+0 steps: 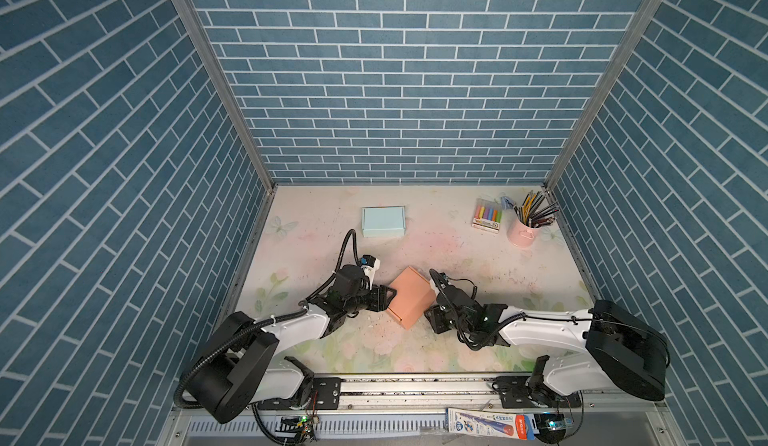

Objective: Fold the paper box

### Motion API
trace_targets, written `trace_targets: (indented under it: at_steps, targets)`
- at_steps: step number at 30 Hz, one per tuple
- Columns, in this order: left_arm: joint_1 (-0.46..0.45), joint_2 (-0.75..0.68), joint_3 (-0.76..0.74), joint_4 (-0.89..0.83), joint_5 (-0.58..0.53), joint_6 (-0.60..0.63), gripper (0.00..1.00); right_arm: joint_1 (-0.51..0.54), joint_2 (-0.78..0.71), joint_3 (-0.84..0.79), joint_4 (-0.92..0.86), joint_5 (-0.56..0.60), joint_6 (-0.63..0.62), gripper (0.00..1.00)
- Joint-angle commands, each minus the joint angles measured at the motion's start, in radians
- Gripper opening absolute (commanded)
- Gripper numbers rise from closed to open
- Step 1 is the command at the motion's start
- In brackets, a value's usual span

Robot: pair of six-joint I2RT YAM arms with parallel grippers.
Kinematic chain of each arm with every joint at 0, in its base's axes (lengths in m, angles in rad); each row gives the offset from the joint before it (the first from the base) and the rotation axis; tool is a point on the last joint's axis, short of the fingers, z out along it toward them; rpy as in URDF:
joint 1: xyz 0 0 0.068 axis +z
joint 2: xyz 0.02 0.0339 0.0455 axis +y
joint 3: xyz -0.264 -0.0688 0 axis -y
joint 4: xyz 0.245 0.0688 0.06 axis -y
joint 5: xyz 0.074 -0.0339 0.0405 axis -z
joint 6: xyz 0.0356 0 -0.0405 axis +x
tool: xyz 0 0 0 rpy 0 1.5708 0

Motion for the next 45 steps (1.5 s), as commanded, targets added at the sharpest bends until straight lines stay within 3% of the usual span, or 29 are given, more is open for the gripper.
trace_targets:
  at_steps: [1, 21, 45]
  targets:
    - [-0.014, -0.02, -0.03, 0.023, -0.012, -0.026, 0.59, 0.005, -0.009, -0.005, -0.004, 0.025, 0.008, 0.38]
    - [-0.138, -0.084, -0.082, 0.031, -0.063, -0.097, 0.57, 0.036, 0.009, -0.03, -0.003, 0.031, 0.05, 0.37]
    - [-0.217, -0.139, -0.132, 0.04, -0.08, -0.157, 0.56, 0.086, 0.042, -0.016, 0.003, 0.04, 0.078, 0.36]
